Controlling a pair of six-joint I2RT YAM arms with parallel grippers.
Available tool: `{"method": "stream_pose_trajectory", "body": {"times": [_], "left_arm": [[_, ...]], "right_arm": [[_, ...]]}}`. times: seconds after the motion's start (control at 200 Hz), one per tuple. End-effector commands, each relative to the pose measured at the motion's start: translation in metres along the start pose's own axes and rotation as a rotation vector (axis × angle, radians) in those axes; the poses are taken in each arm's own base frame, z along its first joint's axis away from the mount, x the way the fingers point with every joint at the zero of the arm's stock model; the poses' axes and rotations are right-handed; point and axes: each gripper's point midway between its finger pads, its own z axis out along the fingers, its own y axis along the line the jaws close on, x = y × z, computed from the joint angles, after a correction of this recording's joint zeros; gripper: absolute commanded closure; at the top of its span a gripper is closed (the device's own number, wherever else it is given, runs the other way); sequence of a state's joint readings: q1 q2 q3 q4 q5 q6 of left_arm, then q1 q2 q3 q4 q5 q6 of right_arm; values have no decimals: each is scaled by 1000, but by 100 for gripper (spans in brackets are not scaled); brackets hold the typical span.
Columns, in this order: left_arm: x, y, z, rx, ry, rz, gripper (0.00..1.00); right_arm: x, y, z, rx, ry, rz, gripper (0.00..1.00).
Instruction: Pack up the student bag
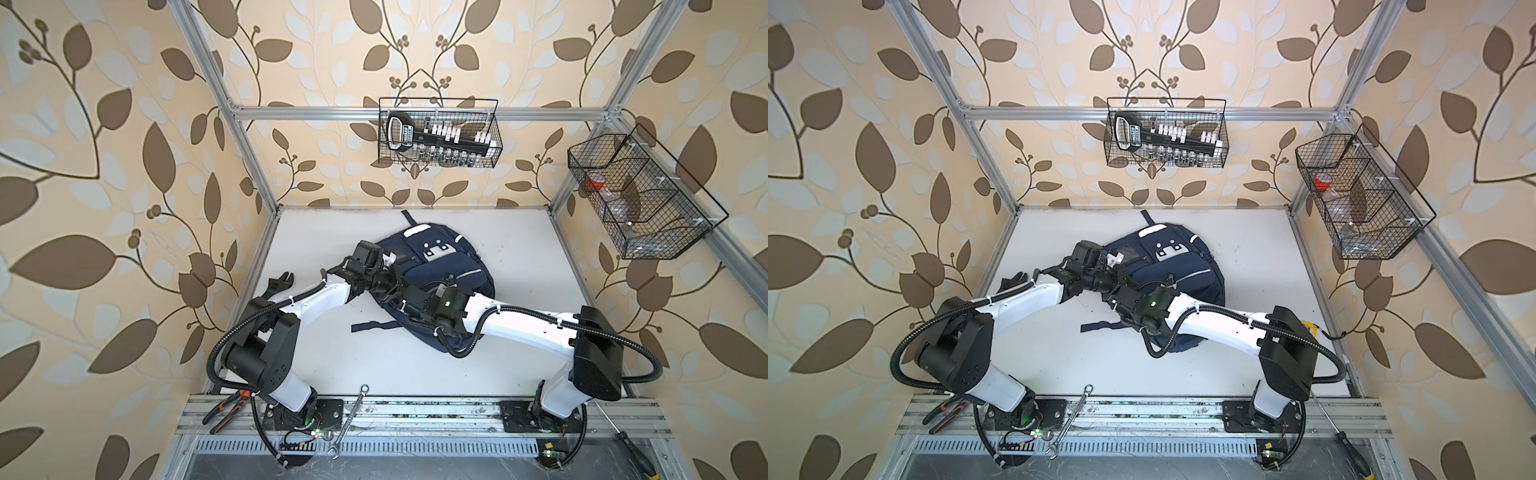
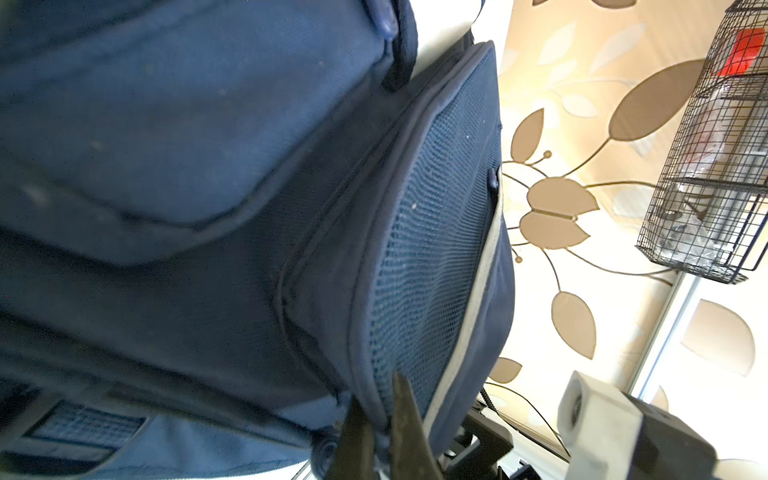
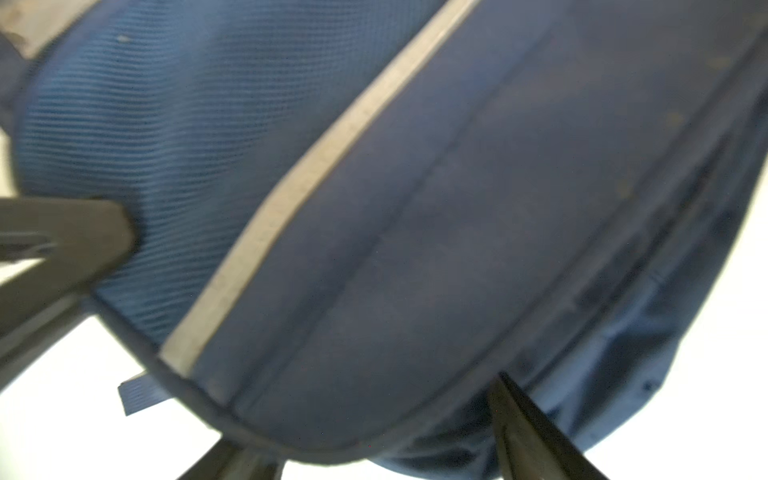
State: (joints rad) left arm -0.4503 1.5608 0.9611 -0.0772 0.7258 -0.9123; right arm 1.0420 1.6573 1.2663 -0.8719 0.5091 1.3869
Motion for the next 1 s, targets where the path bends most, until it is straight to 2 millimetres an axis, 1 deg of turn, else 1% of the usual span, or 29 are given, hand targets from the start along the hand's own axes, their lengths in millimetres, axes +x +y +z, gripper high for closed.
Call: {"method": "stream_pose_trajectory", "body": {"times": [0.0,0.07,0.15,0.28,0.375,0.49,0.535,0.59,0.735,0.81,0.905,0.995], "left_arm": [[3,-36,-15,109,4,121,100],[3,-37,-15,113,4,119,100],[3,-39,-15,121,8,117,100],[4,-39,-16,122,4,119,100],[4,-41,-16,128,6,120,100],[4,-38,-16,121,4,113,100],[5,-38,-16,125,7,113,100],[6,-39,-16,128,10,112,100],[6,-41,-17,138,10,116,100],[6,-43,-18,142,10,119,100],[6,-43,-19,143,6,123,100],[6,-44,-19,138,4,130,100]], "right_arm": [[-16,20,0,-74,-94,38,23],[-13,30,0,-84,-99,10,23],[-13,35,-5,-72,-126,0,22],[-17,35,-11,-57,-160,25,21],[-21,36,-7,-33,-166,45,20],[-29,38,-10,-24,-202,75,20],[-31,37,-6,-9,-205,78,20],[-32,30,-1,18,-194,103,20],[-30,20,12,47,-193,124,21],[-26,13,20,80,-167,127,24],[-21,12,23,89,-146,116,26],[-16,14,20,80,-114,97,28]]}}
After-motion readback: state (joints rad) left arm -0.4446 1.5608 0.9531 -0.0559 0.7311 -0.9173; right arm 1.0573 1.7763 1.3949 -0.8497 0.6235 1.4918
